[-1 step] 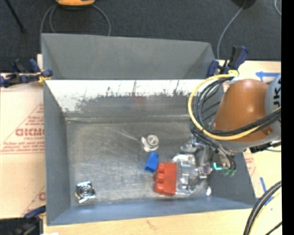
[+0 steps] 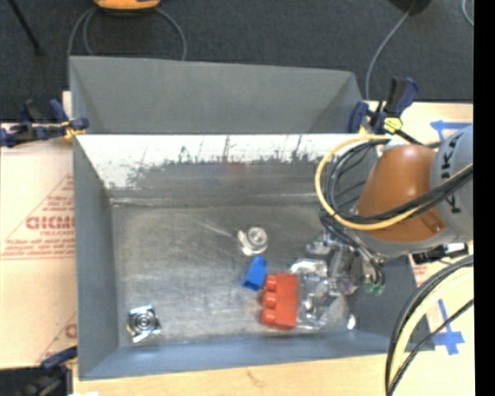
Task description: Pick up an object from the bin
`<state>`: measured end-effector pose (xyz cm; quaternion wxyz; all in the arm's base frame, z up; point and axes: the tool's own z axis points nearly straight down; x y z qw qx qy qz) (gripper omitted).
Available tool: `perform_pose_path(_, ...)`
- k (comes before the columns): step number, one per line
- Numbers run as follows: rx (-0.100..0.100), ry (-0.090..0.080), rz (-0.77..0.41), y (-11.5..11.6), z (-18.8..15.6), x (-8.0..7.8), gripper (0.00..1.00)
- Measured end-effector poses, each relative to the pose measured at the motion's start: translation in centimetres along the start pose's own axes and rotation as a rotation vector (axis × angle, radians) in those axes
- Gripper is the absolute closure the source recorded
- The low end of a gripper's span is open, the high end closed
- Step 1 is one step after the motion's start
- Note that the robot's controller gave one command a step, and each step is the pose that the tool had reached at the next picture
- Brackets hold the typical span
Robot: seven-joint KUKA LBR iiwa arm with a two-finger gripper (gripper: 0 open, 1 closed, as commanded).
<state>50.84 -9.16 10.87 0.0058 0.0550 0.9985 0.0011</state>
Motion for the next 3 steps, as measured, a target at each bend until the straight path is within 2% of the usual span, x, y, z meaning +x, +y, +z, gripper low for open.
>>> perform_pose_path(1,-0.006,-0.008,-0.205,0.6,0.3,-0.2,0.00)
perform_pose_path(2,-0.001,-0.013,-0.208,0.4,0.1,-0.4,1.00)
perform_pose_path(3,0.006,0.002,-0.204,-2.0,-12.3,0.4,1.00)
